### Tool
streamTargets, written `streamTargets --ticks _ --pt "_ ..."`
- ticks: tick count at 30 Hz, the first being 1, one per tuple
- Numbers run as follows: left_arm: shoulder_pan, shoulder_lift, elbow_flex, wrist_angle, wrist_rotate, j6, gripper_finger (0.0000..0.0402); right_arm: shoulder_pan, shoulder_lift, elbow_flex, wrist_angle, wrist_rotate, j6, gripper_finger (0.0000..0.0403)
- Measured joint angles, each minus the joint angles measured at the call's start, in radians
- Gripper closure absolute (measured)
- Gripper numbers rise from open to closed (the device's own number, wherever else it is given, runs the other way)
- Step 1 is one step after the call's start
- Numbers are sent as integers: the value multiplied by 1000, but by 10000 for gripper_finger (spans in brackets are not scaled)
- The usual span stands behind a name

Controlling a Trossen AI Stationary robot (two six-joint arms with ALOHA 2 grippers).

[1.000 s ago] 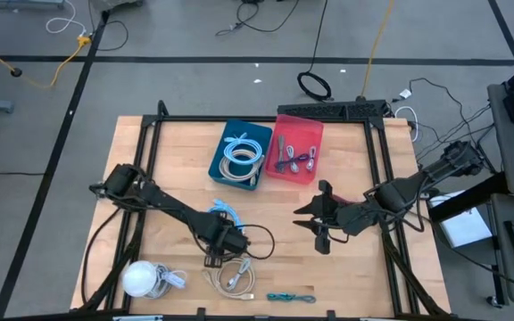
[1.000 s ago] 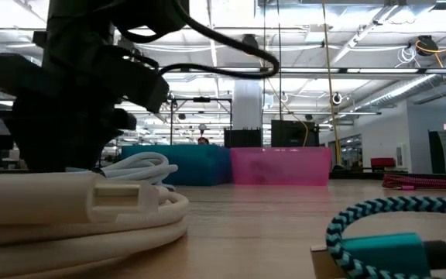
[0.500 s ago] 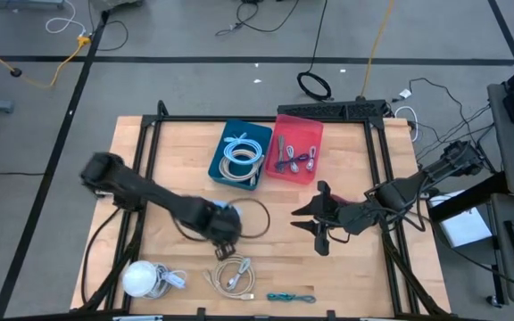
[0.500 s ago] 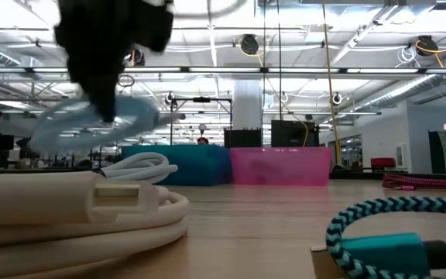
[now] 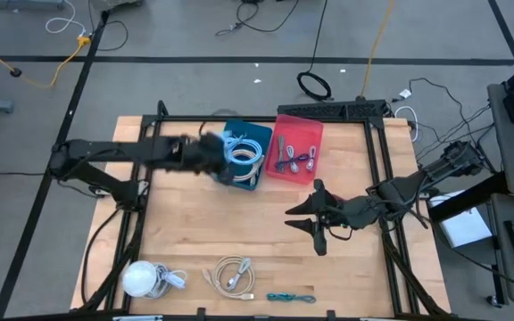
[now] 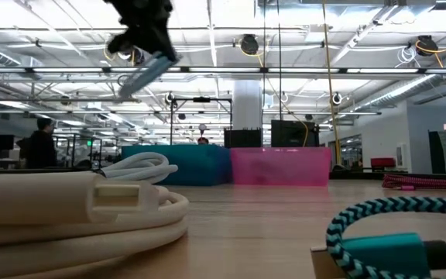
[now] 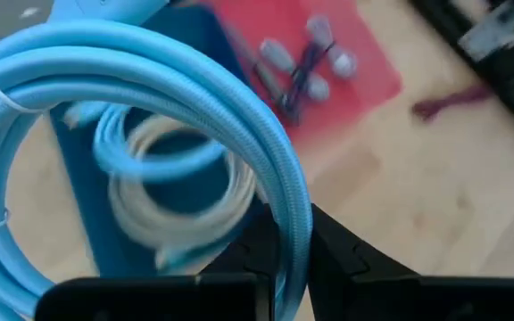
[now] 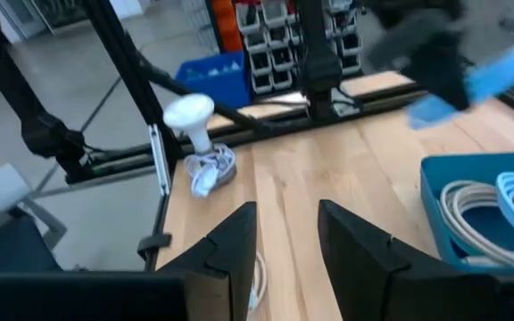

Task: Pick & Place USB Port
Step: Put the large blue charger cable into the blue bin

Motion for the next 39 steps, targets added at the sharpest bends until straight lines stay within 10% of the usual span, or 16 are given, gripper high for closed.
streamTargets --ticks 8,16,31,39 --pt "235 131 1 314 259 132 371 -3 0 0 55 0 0 286" --pt "243 318 0 293 403 146 371 17 0 0 90 0 3 286" --pt "197 426 2 213 344 88 371 27 0 0 90 0 1 286" --pt "196 426 2 197 306 66 265 27 0 0 89 0 -4 286"
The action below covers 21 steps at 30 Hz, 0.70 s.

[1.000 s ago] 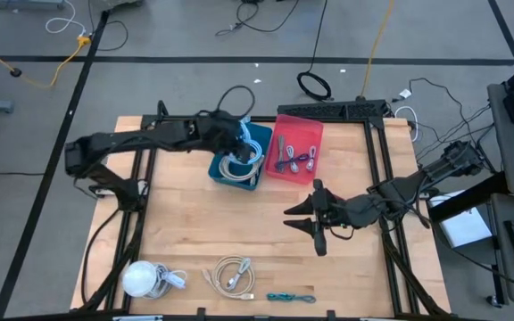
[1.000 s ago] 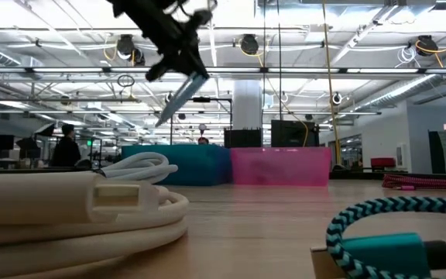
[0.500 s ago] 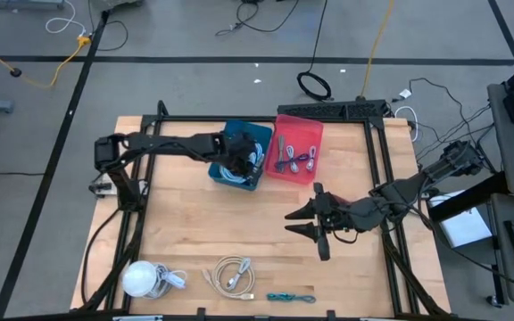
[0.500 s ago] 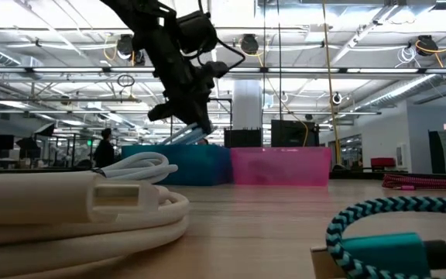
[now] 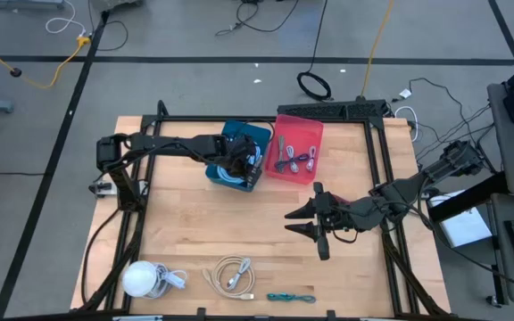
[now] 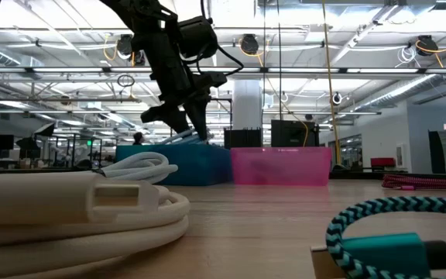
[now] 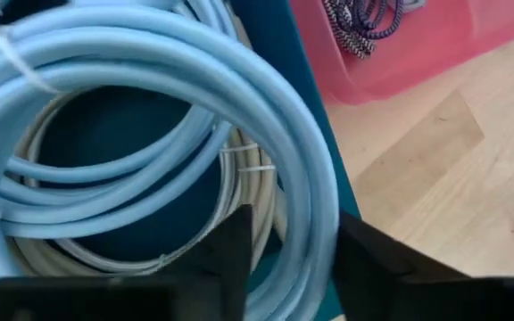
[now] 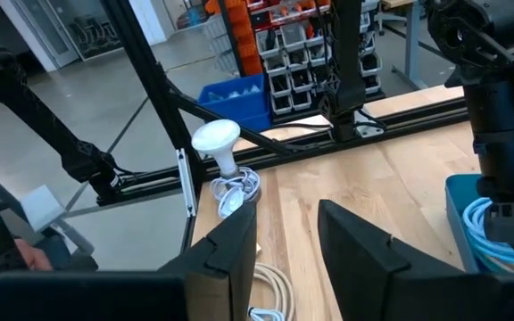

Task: Pick & Place USB Port
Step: Put the large blue charger cable into the blue bin, then put the small white charger cable into the pink bin

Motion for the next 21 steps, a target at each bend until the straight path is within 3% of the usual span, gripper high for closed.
streamTargets --ticks 7,14,18,21 --pt "-7 -36 12 -30 -67 -4 193 0 0 0 -1 -2 0 286" --pt "8 -127 155 -212 -186 77 178 0 0 0 -9 -3 7 286" --pt "-40 -203 240 -243 -116 127 177 0 0 0 -9 -4 8 286" --pt "-155 -265 263 -242 -37 130 177 0 0 0 -12 -7 15 286"
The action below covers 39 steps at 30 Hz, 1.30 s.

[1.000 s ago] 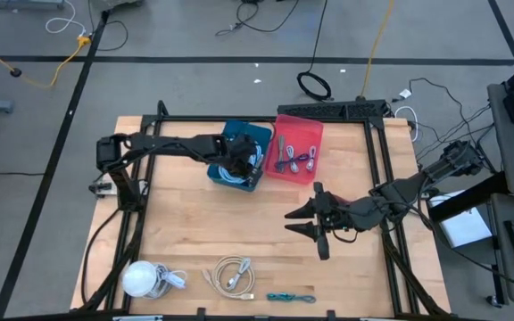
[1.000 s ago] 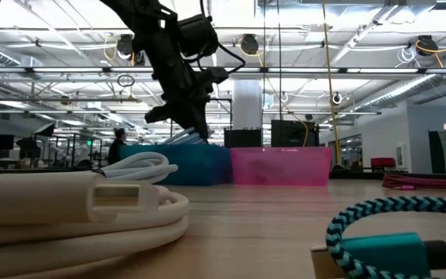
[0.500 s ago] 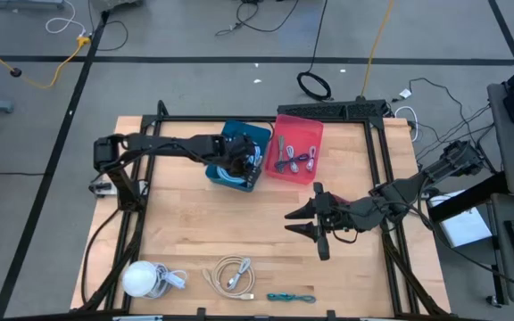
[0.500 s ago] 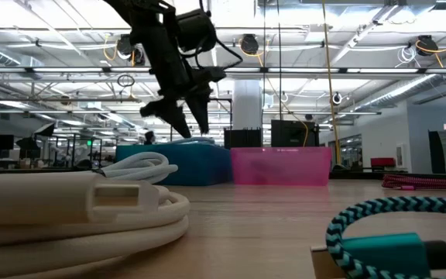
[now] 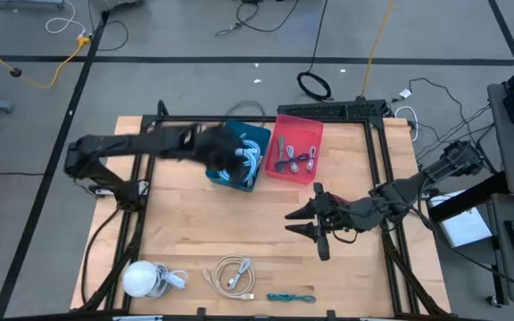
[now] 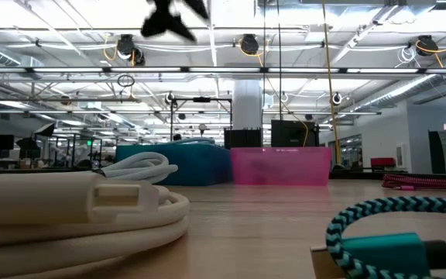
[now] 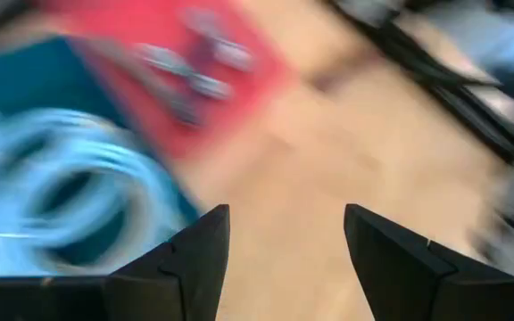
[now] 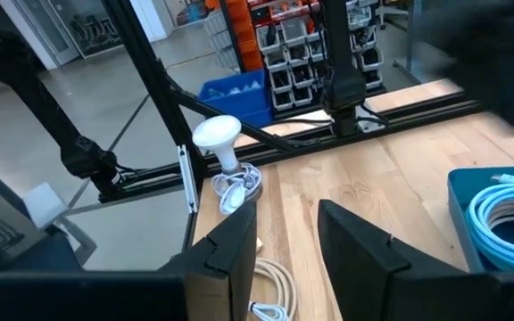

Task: Pick & Place USB Port
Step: Put the small white charger cable into the pink bin

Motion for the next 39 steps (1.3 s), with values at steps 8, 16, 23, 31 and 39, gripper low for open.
streamTargets --ticks 8,16,23,31,39 --pt "-484 -37 -1 -12 -77 -223 177 -12 0 0 -43 -32 22 286" --pt "-766 75 -35 -13 -372 -626 177 -63 0 0 -230 -103 68 286" --pt "-791 252 -48 -60 -265 -710 176 -112 0 0 -423 -127 127 286" --pt "-727 415 -48 -55 -117 -575 176 -135 0 0 -429 -146 138 286" --pt "-688 474 -48 99 -62 -497 176 -135 0 0 -429 -152 151 286"
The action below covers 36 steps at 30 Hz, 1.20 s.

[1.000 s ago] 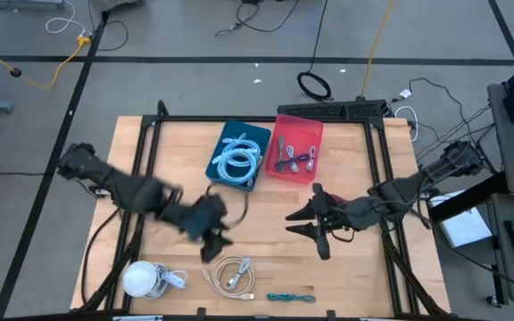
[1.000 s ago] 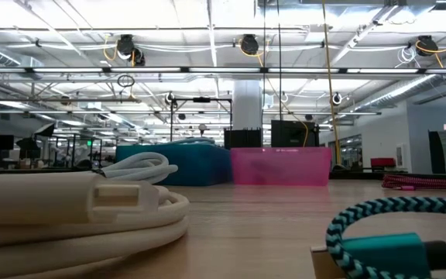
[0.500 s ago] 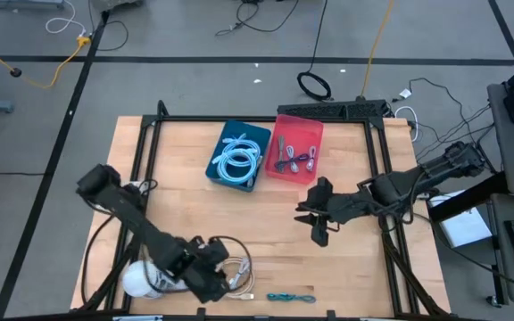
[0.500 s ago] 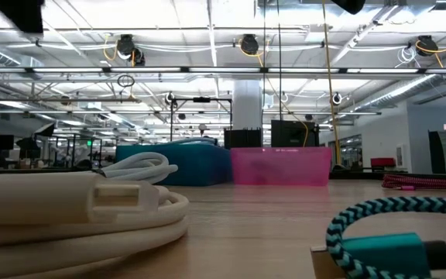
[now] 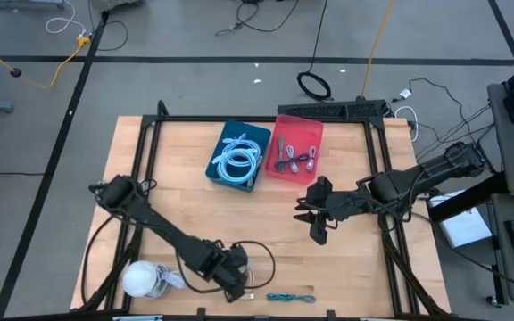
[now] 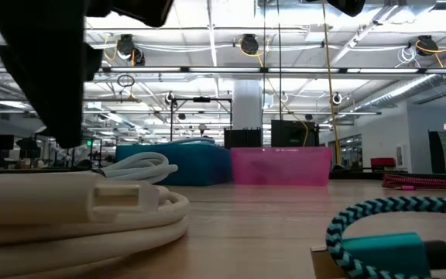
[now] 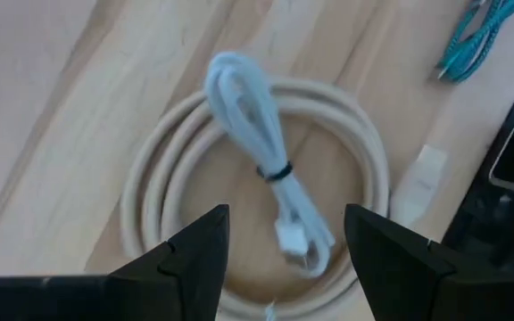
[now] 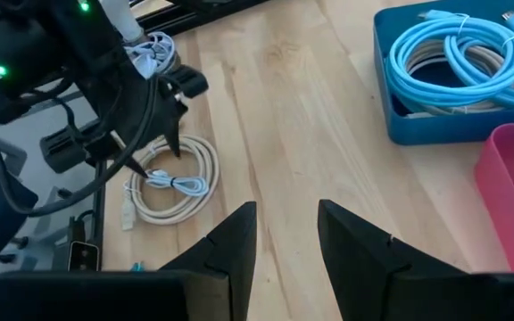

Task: Pick & Place USB Port
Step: Put the small white charger cable into the pink bin

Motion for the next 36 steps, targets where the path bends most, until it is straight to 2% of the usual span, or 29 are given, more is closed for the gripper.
streamTargets --ticks 14,26,29,33,34,36 --pt "15 1 0 4 -8 9 176 0 0 0 17 0 6 286" --pt "25 88 1 18 42 -5 180 0 0 0 37 1 0 286" --pt "27 101 1 16 73 -5 223 0 0 0 38 1 1 286" --pt "33 94 1 19 103 10 357 0 0 0 38 1 3 286" --pt "34 86 0 18 104 16 373 0 0 0 38 1 7 286" --pt "38 58 0 17 105 17 376 0 0 0 38 1 13 286"
